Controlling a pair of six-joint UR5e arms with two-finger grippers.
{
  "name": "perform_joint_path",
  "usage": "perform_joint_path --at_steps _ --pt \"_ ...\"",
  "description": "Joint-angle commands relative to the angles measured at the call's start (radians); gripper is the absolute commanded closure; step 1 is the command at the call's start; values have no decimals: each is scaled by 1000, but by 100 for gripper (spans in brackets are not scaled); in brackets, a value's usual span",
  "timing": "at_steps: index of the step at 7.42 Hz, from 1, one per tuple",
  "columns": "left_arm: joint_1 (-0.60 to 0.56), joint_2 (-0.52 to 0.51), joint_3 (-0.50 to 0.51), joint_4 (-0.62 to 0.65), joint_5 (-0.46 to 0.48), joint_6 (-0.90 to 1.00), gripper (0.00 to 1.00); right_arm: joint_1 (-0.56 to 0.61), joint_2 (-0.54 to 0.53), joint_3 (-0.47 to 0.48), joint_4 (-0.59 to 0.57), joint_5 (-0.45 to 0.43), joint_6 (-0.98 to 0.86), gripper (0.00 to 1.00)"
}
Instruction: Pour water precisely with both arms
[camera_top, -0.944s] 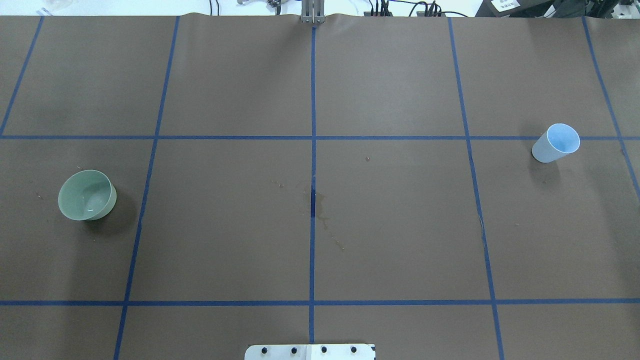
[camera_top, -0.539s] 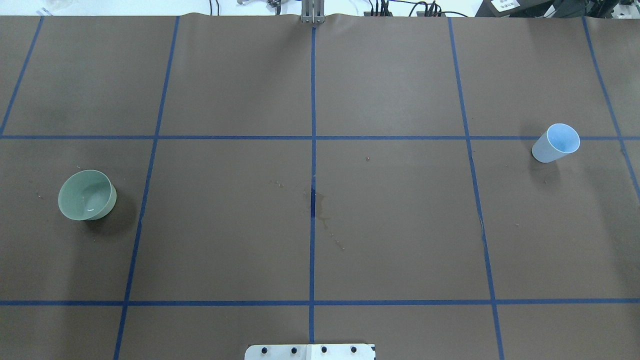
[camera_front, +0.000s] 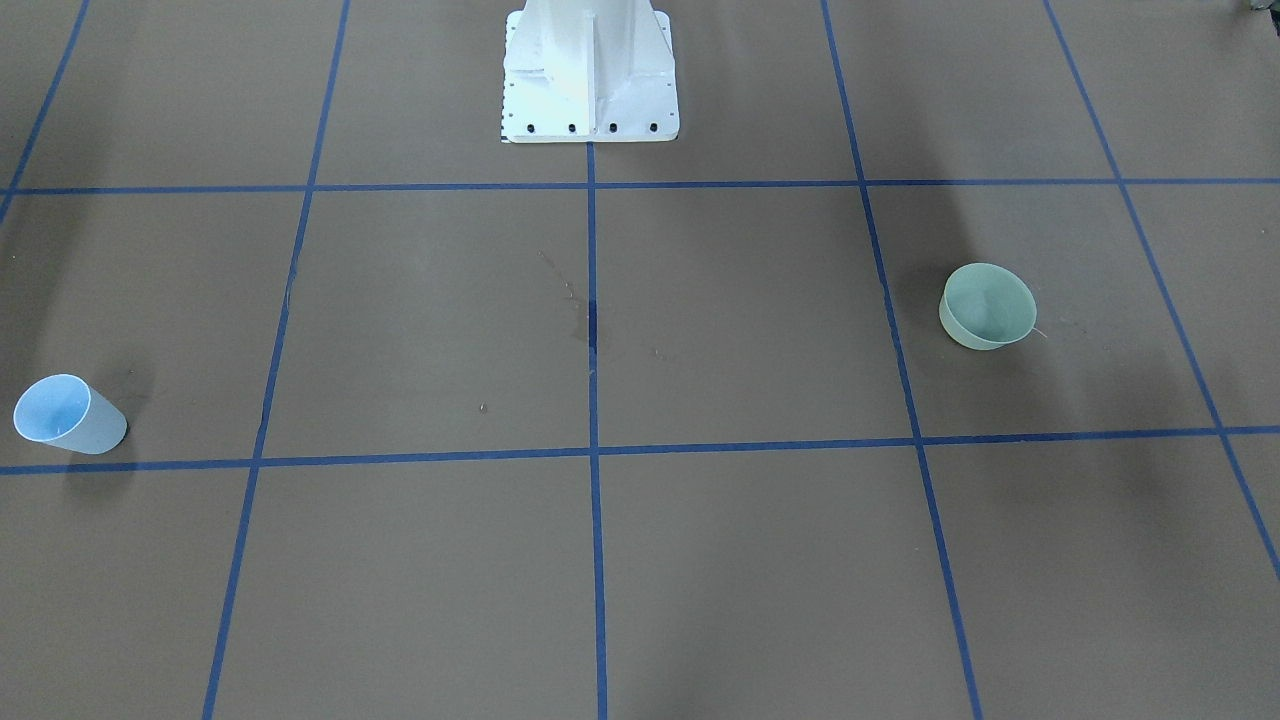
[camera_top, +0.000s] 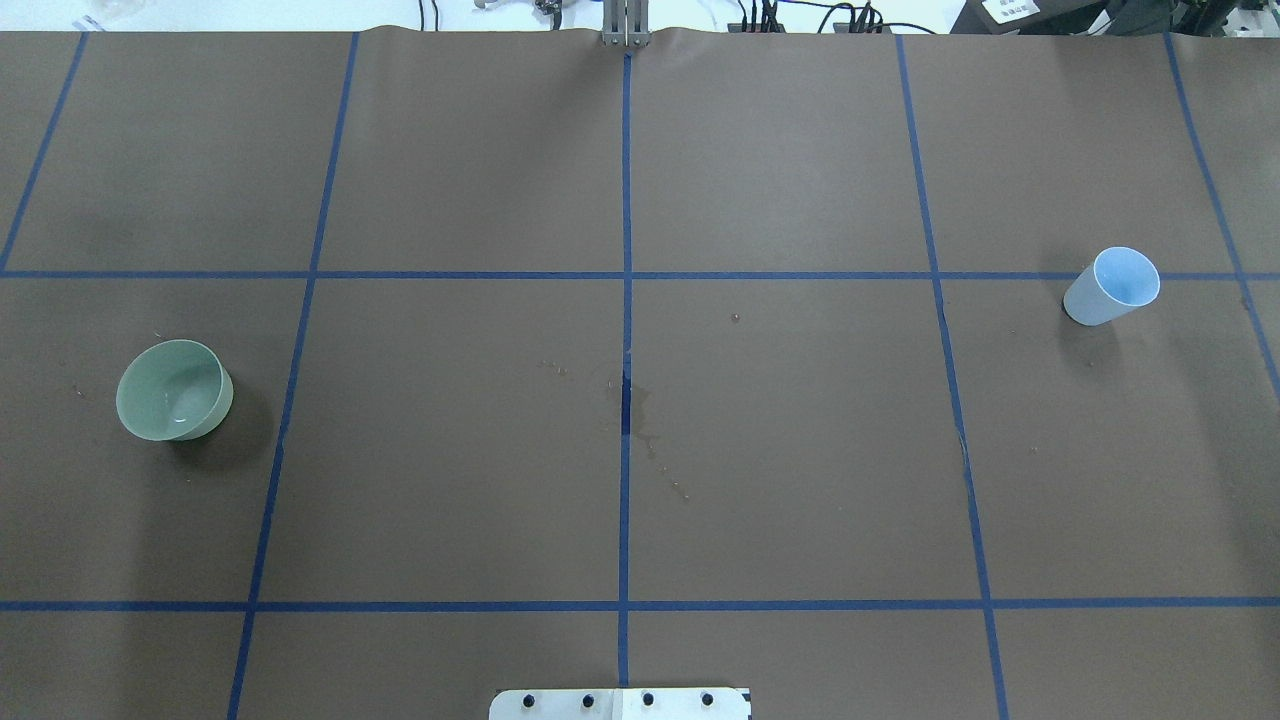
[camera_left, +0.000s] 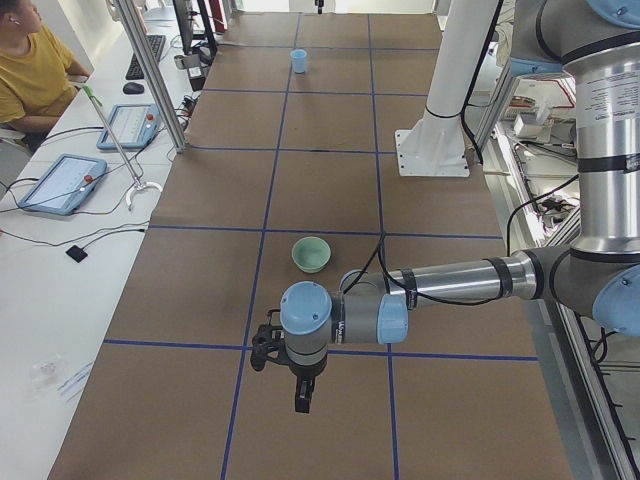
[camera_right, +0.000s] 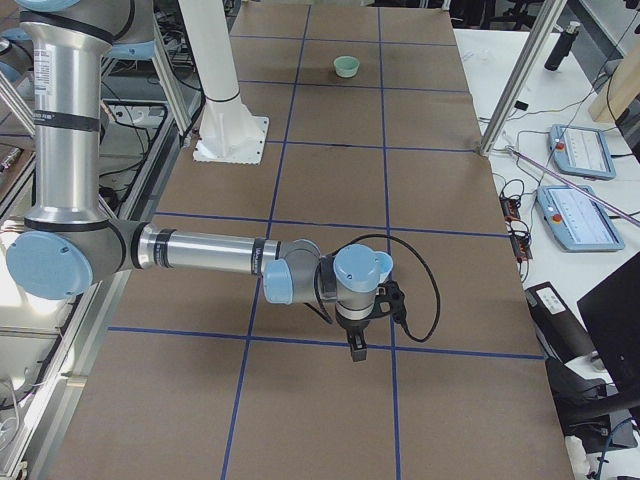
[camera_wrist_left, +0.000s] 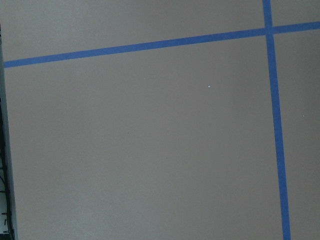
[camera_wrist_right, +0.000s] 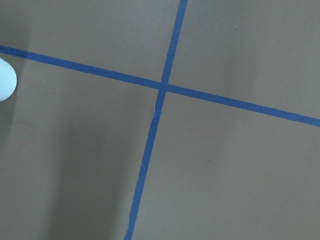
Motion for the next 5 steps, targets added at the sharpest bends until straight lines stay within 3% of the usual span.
perform_joint_path --at_steps 1,5 --pt "0 1 0 0 0 0 0 0 -2 -3 1 0 2 0" --pt "0 1 0 0 2 0 0 0 1 -10 -4 25 4 0"
